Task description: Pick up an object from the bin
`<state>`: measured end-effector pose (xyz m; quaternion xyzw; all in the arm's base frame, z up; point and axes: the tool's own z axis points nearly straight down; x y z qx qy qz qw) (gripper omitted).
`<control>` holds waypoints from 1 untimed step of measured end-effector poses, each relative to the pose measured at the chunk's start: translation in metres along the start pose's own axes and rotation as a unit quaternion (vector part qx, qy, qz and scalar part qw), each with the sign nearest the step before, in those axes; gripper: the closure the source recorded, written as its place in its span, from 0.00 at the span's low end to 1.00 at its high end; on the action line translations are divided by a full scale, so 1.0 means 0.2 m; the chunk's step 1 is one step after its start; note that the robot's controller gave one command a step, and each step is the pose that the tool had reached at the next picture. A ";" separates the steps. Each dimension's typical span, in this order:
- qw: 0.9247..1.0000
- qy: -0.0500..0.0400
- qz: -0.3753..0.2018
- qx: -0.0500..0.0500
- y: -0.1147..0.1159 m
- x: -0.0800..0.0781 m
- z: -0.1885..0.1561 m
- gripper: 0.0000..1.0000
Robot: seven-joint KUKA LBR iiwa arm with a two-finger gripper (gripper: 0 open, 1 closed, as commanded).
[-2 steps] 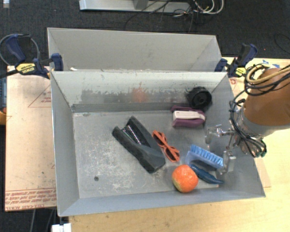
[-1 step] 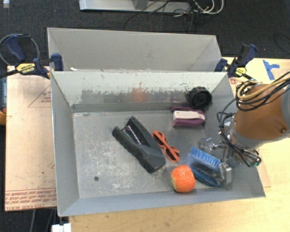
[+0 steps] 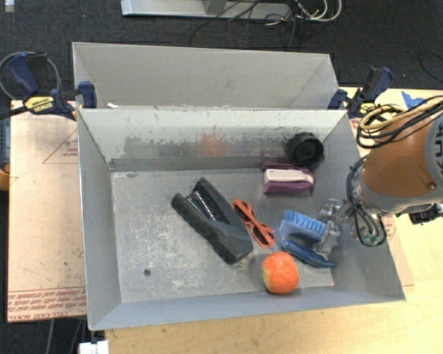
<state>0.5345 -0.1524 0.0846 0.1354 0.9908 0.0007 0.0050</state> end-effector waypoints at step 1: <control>1.000 0.000 0.000 0.000 0.00 0.00 0.00 1.00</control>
Offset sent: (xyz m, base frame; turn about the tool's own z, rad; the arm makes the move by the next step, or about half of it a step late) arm 0.0026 0.0008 -0.0102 -0.0303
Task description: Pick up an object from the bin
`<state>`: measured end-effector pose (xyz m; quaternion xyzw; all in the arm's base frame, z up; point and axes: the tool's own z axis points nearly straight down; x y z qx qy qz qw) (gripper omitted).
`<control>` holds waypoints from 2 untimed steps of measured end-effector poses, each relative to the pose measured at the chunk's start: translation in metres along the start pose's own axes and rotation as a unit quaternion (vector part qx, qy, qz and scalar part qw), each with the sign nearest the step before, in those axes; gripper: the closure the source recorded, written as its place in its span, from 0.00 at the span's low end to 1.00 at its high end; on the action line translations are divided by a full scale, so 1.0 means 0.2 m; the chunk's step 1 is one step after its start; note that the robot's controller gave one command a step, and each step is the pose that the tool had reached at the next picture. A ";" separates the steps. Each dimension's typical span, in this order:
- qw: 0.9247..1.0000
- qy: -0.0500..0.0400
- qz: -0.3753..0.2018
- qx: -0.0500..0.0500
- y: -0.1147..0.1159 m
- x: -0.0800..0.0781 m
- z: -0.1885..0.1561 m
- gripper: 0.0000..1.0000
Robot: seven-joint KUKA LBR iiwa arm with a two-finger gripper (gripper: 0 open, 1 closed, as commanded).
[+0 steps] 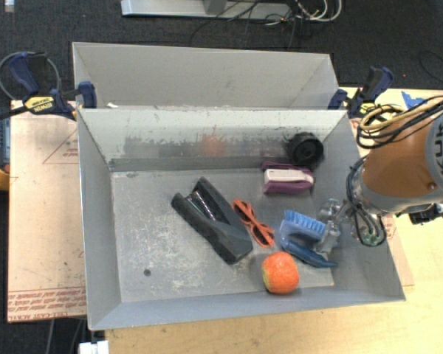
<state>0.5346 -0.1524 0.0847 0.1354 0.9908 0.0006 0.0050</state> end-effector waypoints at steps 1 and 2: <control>1.000 0.001 -0.015 0.000 0.01 -0.02 0.02 1.00; 1.000 0.001 -0.005 0.000 0.08 -0.03 -0.63 1.00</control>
Offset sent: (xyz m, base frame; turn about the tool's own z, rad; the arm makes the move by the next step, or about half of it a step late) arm 0.0132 0.0189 0.2022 0.0061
